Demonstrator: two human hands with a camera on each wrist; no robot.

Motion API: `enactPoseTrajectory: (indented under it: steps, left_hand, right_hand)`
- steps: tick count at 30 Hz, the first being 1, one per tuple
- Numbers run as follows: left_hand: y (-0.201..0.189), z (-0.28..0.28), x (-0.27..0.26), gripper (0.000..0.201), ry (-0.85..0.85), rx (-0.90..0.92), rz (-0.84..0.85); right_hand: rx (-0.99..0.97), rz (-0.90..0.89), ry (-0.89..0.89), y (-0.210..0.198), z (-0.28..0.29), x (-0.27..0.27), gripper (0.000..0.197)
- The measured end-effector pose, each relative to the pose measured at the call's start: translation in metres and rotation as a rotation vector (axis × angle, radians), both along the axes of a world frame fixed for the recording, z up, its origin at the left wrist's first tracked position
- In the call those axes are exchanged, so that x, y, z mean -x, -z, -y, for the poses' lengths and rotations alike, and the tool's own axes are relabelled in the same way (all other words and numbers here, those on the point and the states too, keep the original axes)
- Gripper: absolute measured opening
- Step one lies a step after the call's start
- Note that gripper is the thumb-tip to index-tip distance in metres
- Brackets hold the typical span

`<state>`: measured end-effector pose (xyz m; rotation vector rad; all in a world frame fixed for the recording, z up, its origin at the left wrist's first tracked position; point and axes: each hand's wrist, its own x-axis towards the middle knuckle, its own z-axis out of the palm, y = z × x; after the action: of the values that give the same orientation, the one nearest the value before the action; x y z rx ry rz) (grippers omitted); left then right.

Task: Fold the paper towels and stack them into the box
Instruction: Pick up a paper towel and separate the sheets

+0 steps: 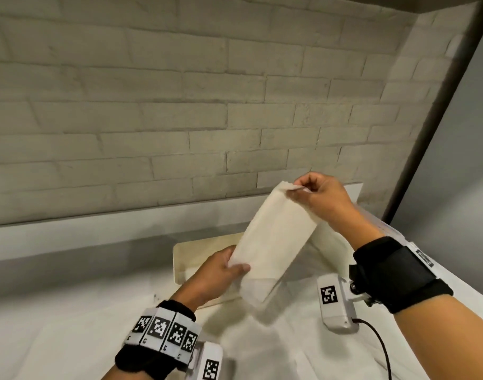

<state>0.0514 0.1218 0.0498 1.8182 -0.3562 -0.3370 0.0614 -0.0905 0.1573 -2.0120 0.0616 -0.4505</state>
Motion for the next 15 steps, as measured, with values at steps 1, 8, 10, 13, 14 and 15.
enactPoseTrajectory:
  steps: [1,8,10,13,14,15]
  left_hand:
    - [-0.001,-0.01,-0.004,0.02,-0.041,0.017,-0.023]
    - [-0.015,-0.06,-0.051,0.006,-0.407,-0.093,-0.073]
    - [-0.012,-0.062,-0.067,0.017,-0.466,-0.249,-0.033]
    - [-0.008,-0.057,-0.084,0.038,-0.507,-0.554,0.009]
    - [-0.005,-0.054,-0.086,0.041,-0.502,-0.61,-0.003]
    - [-0.001,-0.05,-0.09,0.044,-0.487,-0.672,-0.012]
  right_hand:
    - [-0.046,-0.01,0.034,0.005,-0.002,-0.007,0.022]
    - [0.172,-0.259,0.178,0.056,-0.034,-0.053,0.025]
    - [0.224,-0.336,0.174,0.078,-0.043,-0.065,0.025]
    - [0.482,-0.41,0.124,0.103,-0.053,-0.077,0.025]
    - [0.601,-0.41,0.091,0.109,-0.055,-0.08,0.026]
    - [0.704,-0.409,0.059,0.114,-0.059,-0.083,0.028]
